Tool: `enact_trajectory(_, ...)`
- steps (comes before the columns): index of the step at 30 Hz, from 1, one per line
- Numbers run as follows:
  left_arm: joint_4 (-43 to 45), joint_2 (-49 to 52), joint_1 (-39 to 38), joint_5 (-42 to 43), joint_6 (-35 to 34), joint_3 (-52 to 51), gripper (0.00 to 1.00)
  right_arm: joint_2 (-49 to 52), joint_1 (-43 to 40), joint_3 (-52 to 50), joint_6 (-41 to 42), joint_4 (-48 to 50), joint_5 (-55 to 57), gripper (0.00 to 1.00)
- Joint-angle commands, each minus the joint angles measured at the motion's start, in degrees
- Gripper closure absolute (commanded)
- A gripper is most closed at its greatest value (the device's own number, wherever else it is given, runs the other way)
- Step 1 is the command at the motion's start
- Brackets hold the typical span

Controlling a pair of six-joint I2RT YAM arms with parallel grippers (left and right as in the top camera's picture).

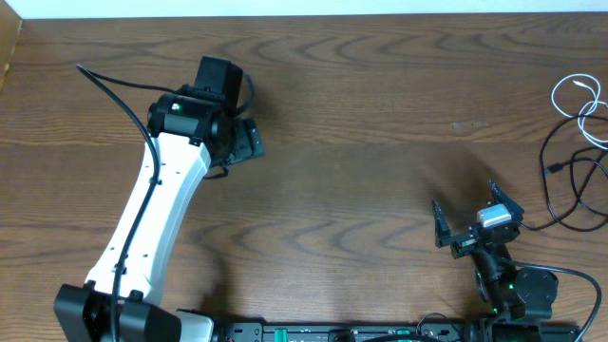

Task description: Untangle cables

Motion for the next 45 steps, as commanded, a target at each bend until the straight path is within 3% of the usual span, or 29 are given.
enact_trajectory(1,0.7,-4.7,0.1,-6.5,0.8,-3.0,0.02,-0.4,0.4,0.0,-0.6,-0.4,0.1,0.01)
enact_trajectory(7,15.5,-19.8,1.6,-10.2,0.7,-19.2,0.02,-0.4,0.4,0.0,-0.6,-0.4,0.1,0.01)
enact_trajectory(17,39.8,-51.7,9.9,-5.4,0.5,-49.2,0.02,-0.4,0.4,0.0,-0.6,-0.4,0.1,0.01)
enact_trajectory(28,64.4,-71.0,13.5,-6.1,0.6,-71.1,0.02,-0.4,0.4,0.0,-0.6,-0.4,0.1,0.01)
enact_trajectory(35,66.6,-81.0,15.4,-6.1,0.5,-78.0,0.02,-0.4,0.4,0.0,-0.6,-0.4,0.1,0.01)
enact_trajectory(45,63.2,-87.2,17.3,-6.1,0.3,-81.9,0.02,-0.4,0.4,0.0,-0.6,-0.4,0.1,0.01)
